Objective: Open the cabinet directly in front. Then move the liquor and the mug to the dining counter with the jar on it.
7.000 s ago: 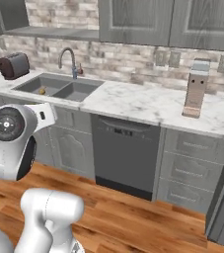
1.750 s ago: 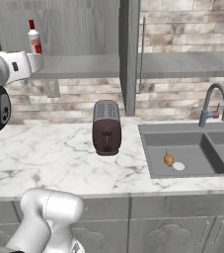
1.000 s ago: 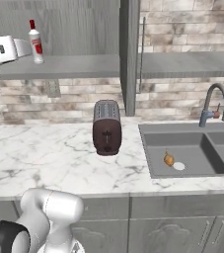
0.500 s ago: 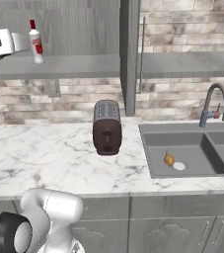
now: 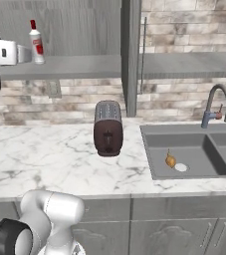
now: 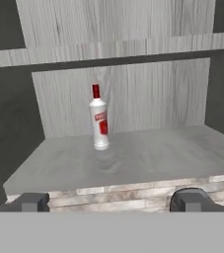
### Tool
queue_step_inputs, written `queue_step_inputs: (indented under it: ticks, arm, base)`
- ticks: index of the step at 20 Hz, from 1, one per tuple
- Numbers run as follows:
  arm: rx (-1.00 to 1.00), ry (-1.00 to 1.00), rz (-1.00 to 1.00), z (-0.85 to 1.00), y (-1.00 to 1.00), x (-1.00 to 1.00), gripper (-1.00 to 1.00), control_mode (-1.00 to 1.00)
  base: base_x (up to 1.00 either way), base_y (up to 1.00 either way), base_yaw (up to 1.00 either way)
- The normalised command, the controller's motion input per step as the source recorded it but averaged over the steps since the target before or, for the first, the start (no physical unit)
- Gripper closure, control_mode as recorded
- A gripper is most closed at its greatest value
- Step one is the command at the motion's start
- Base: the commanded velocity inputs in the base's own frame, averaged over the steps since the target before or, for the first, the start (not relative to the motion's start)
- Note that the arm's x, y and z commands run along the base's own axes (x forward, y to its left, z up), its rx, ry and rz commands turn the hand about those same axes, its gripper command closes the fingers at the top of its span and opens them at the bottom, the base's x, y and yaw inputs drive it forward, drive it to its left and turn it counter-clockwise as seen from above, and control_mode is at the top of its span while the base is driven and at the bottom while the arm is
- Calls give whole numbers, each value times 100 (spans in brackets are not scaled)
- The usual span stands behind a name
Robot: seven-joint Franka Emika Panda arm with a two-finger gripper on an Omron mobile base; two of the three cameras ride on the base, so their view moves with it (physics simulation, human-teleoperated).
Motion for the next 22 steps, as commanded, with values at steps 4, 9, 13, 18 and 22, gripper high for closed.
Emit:
queue_step_inputs:
  ticks: [4, 9, 13, 18, 22]
  arm:
    - [0, 0, 0, 0, 2, 30, -100, -100]
    - [0, 3, 0, 0, 14, 45, -100, -100]
    - [0, 3, 0, 0, 21, 43, -100, -100]
    - [0, 2, 0, 0, 27, 44, -100, -100]
    - [0, 0, 0, 0, 22, 39, -100, -100]
  base:
    - [0, 0, 0]
    - [0, 0, 0]
    - [0, 0, 0]
    - [0, 0, 0]
    - [0, 0, 0]
